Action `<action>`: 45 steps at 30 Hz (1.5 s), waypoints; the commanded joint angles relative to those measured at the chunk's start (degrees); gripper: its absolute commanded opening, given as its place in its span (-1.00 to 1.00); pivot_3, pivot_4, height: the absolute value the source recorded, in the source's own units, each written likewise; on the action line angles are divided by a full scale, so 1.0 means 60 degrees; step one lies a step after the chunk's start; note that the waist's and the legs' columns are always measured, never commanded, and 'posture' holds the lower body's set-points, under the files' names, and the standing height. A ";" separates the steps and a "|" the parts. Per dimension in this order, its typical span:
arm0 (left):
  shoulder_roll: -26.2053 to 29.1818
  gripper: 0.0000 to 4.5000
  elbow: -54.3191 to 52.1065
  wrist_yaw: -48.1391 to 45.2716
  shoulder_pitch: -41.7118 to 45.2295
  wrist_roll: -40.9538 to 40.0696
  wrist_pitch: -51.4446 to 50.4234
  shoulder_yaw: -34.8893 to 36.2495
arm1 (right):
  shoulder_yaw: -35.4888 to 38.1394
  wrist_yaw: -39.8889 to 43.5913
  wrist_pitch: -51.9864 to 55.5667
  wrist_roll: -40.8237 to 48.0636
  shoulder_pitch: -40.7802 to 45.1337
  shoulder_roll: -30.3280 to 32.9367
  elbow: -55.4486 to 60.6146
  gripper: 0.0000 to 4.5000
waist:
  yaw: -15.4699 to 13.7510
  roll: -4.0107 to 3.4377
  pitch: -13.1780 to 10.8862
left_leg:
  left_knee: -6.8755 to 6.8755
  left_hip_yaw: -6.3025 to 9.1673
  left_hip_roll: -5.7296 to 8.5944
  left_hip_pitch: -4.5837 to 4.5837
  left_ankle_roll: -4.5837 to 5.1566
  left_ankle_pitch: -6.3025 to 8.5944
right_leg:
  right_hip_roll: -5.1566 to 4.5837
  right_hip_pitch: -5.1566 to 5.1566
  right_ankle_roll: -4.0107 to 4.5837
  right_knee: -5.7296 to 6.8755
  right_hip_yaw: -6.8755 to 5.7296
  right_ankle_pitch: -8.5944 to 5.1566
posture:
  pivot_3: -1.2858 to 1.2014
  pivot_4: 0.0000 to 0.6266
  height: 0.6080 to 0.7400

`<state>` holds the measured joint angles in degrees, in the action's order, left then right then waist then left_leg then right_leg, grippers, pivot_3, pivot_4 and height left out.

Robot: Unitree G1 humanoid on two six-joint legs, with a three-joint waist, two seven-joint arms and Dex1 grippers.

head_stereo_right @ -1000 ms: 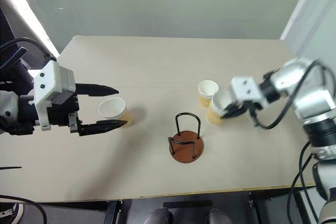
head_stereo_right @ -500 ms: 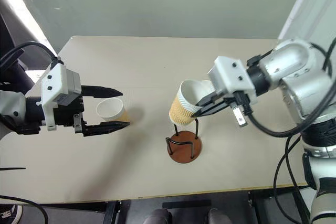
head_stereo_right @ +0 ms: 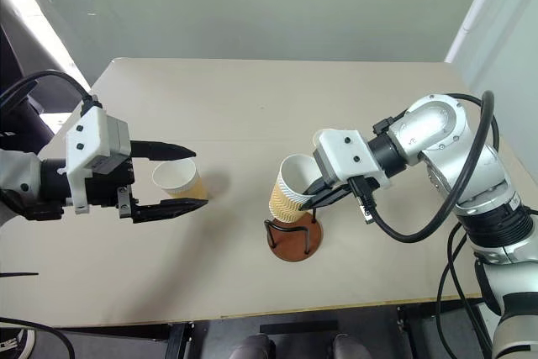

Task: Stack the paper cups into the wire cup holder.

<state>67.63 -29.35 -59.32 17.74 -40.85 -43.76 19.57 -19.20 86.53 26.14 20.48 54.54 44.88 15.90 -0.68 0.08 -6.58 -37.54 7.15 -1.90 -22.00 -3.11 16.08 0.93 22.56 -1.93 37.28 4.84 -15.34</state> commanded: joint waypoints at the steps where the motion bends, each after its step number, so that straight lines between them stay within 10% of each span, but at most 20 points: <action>1: 0.0102 1.00 -0.0213 0.0104 -0.0007 -0.0024 0.0033 0.0432 | 0.0017 -0.0035 -0.0245 -0.0305 -0.0007 0.0085 0.0031 -0.58 | 0.0000 0.0000 0.0000 | 0.0000 0.0001 0.0000 0.0000 0.0000 0.0000 | 0.0000 0.0000 0.0000 0.0001 -0.0001 0.0000 | 0.03 -0.52 1.00; 11: 0.0221 1.00 -0.0106 0.0026 -0.0217 0.0045 0.0070 0.0719 | 0.0489 -0.0840 -0.1822 -0.1673 0.1572 -0.0120 -0.4023 0.98 | -0.0001 0.0000 0.0000 | -0.0003 0.0002 0.0000 0.0000 0.0000 0.0000 | -0.0003 0.0007 0.0000 0.0016 0.0000 0.0000 | 0.03 -0.52 1.00; 19: 0.0177 1.00 -0.0102 0.0125 -0.0100 -0.0082 0.0058 0.0692 | -0.0673 -0.1588 -0.5141 -0.4193 0.2884 -0.1510 -0.9940 0.98 | -0.0007 0.0005 0.0003 | 0.0016 0.0007 0.0001 0.0004 0.0005 0.0006 | -0.0014 0.0051 0.0037 0.0100 -0.0003 -0.0020 | 0.03 -0.52 1.00; 34: 0.0177 1.00 -0.0726 0.0443 -0.0721 -0.0416 -0.0453 0.1469 | -0.0696 -0.1681 -0.6792 -0.5321 0.3518 -0.2831 -1.2723 0.98 | -0.0014 0.0001 0.0001 | 0.0087 0.0004 -0.0008 -0.0060 -0.0080 -0.0043 | -0.0014 0.0124 0.0054 0.0113 -0.0006 -0.0009 | 0.03 -0.52 1.00; 45: 0.0220 1.00 -0.0948 0.0518 -0.0951 -0.0623 -0.0629 0.1792 | -0.0579 -0.2263 -0.7299 -0.6139 0.3623 -0.2967 -1.3454 -0.62 | -0.0021 0.0000 0.0001 | 0.0086 0.0003 -0.0011 -0.0056 -0.0089 -0.0046 | -0.0014 0.0124 0.0059 0.0122 -0.0012 -0.0006 | 0.03 -0.52 1.00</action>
<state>68.21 -34.04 -56.28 11.98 -44.51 -47.70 28.46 -23.78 73.22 -16.85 -16.22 74.34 26.65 -65.09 -0.80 0.08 -6.57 -37.02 7.17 -1.97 -22.34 -3.64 15.80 0.85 23.31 -1.57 38.02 4.77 -15.37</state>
